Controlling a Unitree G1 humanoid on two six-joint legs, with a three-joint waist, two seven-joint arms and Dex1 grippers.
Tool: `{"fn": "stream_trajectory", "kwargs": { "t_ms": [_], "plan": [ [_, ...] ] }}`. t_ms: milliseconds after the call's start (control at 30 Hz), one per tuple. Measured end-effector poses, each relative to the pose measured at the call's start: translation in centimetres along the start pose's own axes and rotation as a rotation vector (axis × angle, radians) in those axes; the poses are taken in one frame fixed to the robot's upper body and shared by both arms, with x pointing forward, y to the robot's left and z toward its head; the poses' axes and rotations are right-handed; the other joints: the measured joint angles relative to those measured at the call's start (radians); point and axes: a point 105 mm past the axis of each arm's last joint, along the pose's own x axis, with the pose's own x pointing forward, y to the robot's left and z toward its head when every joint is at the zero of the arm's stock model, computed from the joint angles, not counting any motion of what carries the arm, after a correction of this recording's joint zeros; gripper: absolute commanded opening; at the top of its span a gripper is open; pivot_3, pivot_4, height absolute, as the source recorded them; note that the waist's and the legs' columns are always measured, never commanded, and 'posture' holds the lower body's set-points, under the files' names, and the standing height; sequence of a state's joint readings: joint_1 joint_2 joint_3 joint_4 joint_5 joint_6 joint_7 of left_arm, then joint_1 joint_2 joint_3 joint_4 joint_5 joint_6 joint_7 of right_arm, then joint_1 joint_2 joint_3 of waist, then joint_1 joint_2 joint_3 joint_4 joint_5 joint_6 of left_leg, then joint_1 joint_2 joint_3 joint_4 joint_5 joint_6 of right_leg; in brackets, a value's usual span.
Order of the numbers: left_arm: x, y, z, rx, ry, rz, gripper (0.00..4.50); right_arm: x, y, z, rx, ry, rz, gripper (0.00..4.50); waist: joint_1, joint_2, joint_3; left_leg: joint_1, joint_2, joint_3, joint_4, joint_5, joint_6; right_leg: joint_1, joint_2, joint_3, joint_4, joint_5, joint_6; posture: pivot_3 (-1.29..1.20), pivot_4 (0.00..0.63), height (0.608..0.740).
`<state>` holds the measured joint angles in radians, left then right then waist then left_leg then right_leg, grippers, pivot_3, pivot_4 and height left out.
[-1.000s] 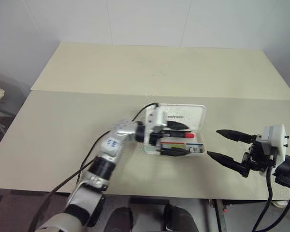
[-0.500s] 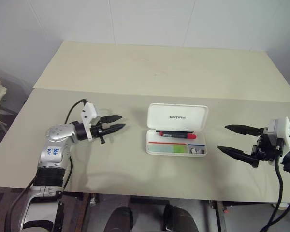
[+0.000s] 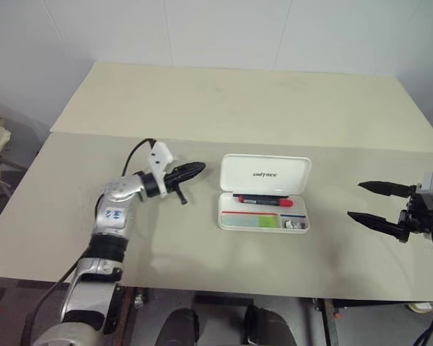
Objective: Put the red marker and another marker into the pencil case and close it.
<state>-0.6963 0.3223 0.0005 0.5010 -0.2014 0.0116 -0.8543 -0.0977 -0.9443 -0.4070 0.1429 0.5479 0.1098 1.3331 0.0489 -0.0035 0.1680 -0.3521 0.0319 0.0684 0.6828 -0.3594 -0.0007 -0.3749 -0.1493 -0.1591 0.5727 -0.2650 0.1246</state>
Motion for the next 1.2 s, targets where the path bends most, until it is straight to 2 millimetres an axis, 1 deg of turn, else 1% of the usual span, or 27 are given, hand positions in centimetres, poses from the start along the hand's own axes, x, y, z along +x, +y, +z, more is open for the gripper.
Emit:
{"fn": "stream_trajectory", "kwargs": {
  "t_ms": [100, 200, 300, 467, 600, 700, 767, 833, 933, 1000, 1100, 1200],
  "plan": [
    [2.0, -0.1, -0.4, -0.024, 0.031, -0.003, 0.03, 0.0, 0.2, 0.0, -0.005, 0.001, 0.001, 4.11, -0.001, 0.0, 0.0, 0.0, 0.0, 0.0, 0.0, 0.0, 0.0, 0.0, 0.0, 0.0, 0.0, 0.0, 0.0, 0.0, 0.15, 0.74],
    [3.4, -0.8, -0.9, -0.032, 0.055, -0.027, 0.03, 0.3, 0.7, -0.1, -0.008, -0.003, 0.006, 4.11, -0.001, 0.0, 0.0, 0.0, 0.0, 0.0, 0.0, 0.0, 0.0, 0.0, 0.0, 0.0, -0.001, 0.0, 0.0, 0.0, 0.15, 0.74],
    [4.3, -1.6, -0.3, -0.027, 0.03, -0.069, 0.03, 0.7, 1.3, -0.3, -0.004, -0.011, 0.003, 4.11, 0.0, 0.0, 0.0, 0.0, 0.0, 0.0, 0.0, 0.0, 0.0, 0.0, 0.0, 0.0, -0.001, 0.0, 0.0, 0.0, 0.15, 0.74],
    [4.3, -2.4, 0.7, -0.003, -0.028, -0.152, 0.03, 1.2, 2.1, -0.1, -0.005, -0.03, 0.0, 4.11, -0.001, 0.0, 0.0, 0.0, 0.0, 0.0, 0.0, 0.0, 0.0, 0.0, 0.0, 0.0, -0.001, 0.0, 0.0, 0.0, 0.15, 0.74],
    [3.7, -3.2, 2.6, 0.106, -0.086, -0.253, 0.03, 1.6, 2.6, -0.2, 0.013, -0.043, -0.005, 4.11, 0.001, 0.0, 0.0, 0.0, 0.0, 0.0, 0.0, 0.0, 0.0, 0.0, 0.0, 0.0, -0.001, 0.0, 0.0, 0.0, 0.15, 0.74],
    [3.3, -4.0, 3.0, 0.177, -0.089, -0.338, 0.03, 1.7, 2.8, -0.3, 0.023, -0.05, -0.01, 4.11, 0.001, 0.0, 0.0, 0.0, 0.0, 0.0, 0.0, 0.0, 0.0, 0.0, 0.0, 0.0, -0.001, 0.0, 0.0, 0.0, 0.15, 0.74],
    [3.3, -5.2, 2.8, 0.231, -0.074, -0.427, 0.03, 1.8, 2.9, -0.1, 0.017, -0.054, -0.012, 4.11, 0.003, 0.0, 0.0, 0.0, 0.0, 0.0, 0.0, 0.0, 0.0, 0.0, 0.0, 0.0, -0.001, 0.0, 0.0, 0.0, 0.15, 0.74],
    [3.5, -7.0, 2.4, 0.296, -0.037, -0.539, 0.03, 1.9, 2.9, 0.1, 0.01, -0.059, -0.013, 4.11, 0.004, 0.0, 0.0, -0.001, 0.0, 0.0, 0.0, 0.0, 0.0, 0.0, 0.0, 0.0, -0.001, 0.0, 0.0, 0.0, 0.15, 0.74],
    [3.9, -8.9, 1.3, 0.333, 0.029, -0.632, 0.03, 2.0, 3.1, 0.1, 0.017, -0.063, -0.019, 4.11, 0.003, 0.0, 0.0, -0.001, 0.0, 0.0, 0.0, 0.0, 0.0, 0.0, 0.0, 0.0, -0.001, 0.0, 0.0, 0.0, 0.15, 0.74],
    [4.2, -9.3, 0.6, 0.325, 0.061, -0.64, 0.03, 2.0, 3.3, 0.0, 0.023, -0.061, -0.021, 4.11, 0.002, 0.0, 0.0, -0.001, 0.0, 0.0, 0.0, 0.0, 0.0, 0.0, 0.0, 0.0, -0.001, 0.0, 0.0, 0.0, 0.15, 0.74],
    [4.3, -10.3, -1.2, 0.293, 0.128, -0.648, 0.03, 2.2, 3.6, 0.4, 0.016, -0.07, -0.025, 4.11, 0.001, 0.0, 0.0, 0.0, 0.0, 0.0, 0.0, 0.0, 0.0, 0.0, 0.0, 0.0, -0.001, 0.0, 0.0, 0.0, 0.15, 0.74],
    [4.8, -10.8, -1.3, 0.303, 0.149, -0.637, 0.03, 2.5, 4.0, 1.0, 0.008, -0.088, -0.026, 4.11, 0.005, 0.0, 0.0, 0.0, 0.0, -0.001, 0.0, 0.0, 0.0, 0.0, 0.0, 0.0, 0.0, 0.0, 0.0, 0.0, 0.15, 0.74]
  ]
}}
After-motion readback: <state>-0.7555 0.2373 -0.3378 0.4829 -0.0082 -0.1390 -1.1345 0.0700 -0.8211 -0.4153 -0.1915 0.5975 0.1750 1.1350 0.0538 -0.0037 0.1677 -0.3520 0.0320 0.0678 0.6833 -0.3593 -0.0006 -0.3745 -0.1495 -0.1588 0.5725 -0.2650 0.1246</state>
